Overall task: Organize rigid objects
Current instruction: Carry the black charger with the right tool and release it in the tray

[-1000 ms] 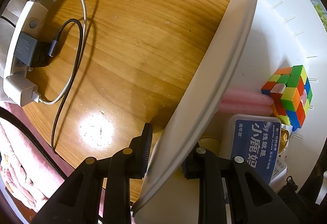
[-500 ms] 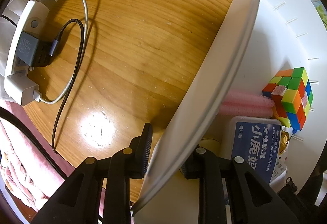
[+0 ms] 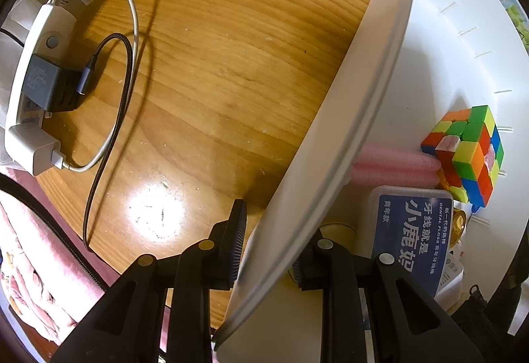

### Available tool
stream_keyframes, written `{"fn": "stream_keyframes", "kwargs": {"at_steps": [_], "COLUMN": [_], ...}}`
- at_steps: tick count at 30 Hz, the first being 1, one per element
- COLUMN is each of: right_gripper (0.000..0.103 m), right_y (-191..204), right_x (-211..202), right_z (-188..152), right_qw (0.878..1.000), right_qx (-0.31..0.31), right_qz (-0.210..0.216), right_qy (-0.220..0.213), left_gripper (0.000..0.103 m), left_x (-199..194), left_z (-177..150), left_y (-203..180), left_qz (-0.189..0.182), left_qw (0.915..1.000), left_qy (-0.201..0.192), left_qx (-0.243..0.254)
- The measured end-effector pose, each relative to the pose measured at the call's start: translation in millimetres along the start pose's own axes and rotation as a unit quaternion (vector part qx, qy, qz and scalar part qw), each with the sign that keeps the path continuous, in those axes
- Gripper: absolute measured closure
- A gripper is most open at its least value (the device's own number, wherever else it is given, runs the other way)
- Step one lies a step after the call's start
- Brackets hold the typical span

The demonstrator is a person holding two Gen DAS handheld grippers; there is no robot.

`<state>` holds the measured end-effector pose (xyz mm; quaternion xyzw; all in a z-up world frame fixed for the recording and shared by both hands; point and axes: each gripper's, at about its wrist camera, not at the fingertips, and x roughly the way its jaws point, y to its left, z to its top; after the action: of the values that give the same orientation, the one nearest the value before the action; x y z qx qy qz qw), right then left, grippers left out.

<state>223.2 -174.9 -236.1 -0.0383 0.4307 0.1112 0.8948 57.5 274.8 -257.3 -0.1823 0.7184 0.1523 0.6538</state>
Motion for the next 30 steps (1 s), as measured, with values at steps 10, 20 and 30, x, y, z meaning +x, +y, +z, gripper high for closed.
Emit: {"fn": "stream_keyframes", "kwargs": {"at_steps": [10,20,30], "right_gripper": [0.041,0.041,0.041], "right_y": [11,40,83], "right_x": [-26,-62,-100], "right_z": [-7,-20,-45], "right_qw": [1.0,0.999,0.997], "right_qx": [0.018,0.015,0.003], "right_qz": [0.013,0.039,0.073], "right_qy": [-0.002,-0.011,-0.005], "left_gripper": [0.078,0.078,0.078], "left_x": [-3,-7,-8], "left_z": [-5,-10,-12], "left_y": [-2,-2,-6], "left_qz": [-0.005,-0.016,-0.02], "left_qw": [0.9999,0.9991,0.9979], "left_qy": [-0.01,-0.021,-0.021], "left_qx": [0.012,0.032,0.059]}}
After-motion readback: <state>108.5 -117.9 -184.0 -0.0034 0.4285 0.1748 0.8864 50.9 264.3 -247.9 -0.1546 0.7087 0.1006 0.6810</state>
